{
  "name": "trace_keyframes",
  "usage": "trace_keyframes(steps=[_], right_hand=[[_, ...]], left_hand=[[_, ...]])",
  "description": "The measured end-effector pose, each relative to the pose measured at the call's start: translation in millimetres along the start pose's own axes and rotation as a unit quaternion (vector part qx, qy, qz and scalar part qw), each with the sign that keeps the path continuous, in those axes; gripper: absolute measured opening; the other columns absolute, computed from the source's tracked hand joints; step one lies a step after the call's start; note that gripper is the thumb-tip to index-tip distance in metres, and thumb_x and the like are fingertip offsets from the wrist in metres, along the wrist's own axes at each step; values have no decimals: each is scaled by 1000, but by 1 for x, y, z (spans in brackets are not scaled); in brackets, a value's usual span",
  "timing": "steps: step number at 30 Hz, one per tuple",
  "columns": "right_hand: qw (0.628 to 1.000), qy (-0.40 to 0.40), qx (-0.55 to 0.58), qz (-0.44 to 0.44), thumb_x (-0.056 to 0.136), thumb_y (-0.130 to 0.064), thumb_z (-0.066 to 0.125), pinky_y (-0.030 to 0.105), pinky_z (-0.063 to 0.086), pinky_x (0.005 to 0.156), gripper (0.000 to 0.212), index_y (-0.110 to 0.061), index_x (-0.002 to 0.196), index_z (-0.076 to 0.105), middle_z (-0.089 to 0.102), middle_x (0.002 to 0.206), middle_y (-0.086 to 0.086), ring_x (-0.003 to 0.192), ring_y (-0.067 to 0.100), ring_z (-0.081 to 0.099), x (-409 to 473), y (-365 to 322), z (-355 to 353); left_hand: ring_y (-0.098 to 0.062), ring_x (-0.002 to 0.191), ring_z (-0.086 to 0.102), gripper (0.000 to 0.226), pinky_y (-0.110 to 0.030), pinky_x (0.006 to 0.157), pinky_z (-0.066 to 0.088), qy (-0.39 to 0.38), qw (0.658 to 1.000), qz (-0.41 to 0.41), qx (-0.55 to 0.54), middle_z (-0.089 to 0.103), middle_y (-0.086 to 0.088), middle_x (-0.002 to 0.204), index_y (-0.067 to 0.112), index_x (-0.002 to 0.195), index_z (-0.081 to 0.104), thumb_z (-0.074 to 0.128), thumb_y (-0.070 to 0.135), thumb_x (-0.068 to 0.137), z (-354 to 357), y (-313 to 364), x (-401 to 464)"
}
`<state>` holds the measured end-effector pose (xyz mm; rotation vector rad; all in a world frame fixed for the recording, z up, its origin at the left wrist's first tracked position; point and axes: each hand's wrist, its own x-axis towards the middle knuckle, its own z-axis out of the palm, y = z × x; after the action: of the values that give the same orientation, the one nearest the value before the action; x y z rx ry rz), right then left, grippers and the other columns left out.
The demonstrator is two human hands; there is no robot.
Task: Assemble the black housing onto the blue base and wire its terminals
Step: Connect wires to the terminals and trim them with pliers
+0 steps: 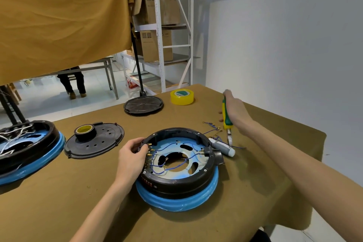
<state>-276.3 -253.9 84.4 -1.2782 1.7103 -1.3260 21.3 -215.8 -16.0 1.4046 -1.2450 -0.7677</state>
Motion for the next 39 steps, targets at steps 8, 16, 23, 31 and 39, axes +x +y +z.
trace_keyframes(steps=[8,16,23,31,39], right_hand=[[963,-161,167,138,95,-53,55,49,63,81,52,-16,129,41,53,102,8,96,36,68,-38,-48,125],[979,-111,75,155,94,-52,59,55,50,104,86,-4,149,13,41,147,17,125,40,54,-44,-22,170],[986,-68,72,136,96,-52,58,49,50,103,75,-4,141,22,46,141,15,119,33,55,-51,-20,169],[990,-44,78,105,98,-49,55,38,41,83,53,-11,121,28,46,138,14,112,28,54,-61,-17,171],[985,-28,110,127,100,-39,52,35,40,72,39,-13,116,28,52,123,14,81,15,49,-59,-15,172]], left_hand=[[-9,106,62,27,-35,101,51,5,1000,-13,-28,66,11,108,16,128,66,59,15,102,0,1,-4],[-18,113,64,34,-46,104,52,23,998,-25,-49,70,-1,117,14,126,67,41,10,106,4,-1,-6],[-15,112,64,34,-45,103,53,21,998,-23,-48,69,1,116,16,126,66,41,11,105,4,0,-7],[-14,113,64,35,-44,103,54,19,999,-25,-43,69,1,118,15,129,66,40,12,105,3,3,-10],[-13,112,65,35,-42,101,55,15,998,-24,-49,70,1,118,14,130,66,41,13,106,2,4,-11]])
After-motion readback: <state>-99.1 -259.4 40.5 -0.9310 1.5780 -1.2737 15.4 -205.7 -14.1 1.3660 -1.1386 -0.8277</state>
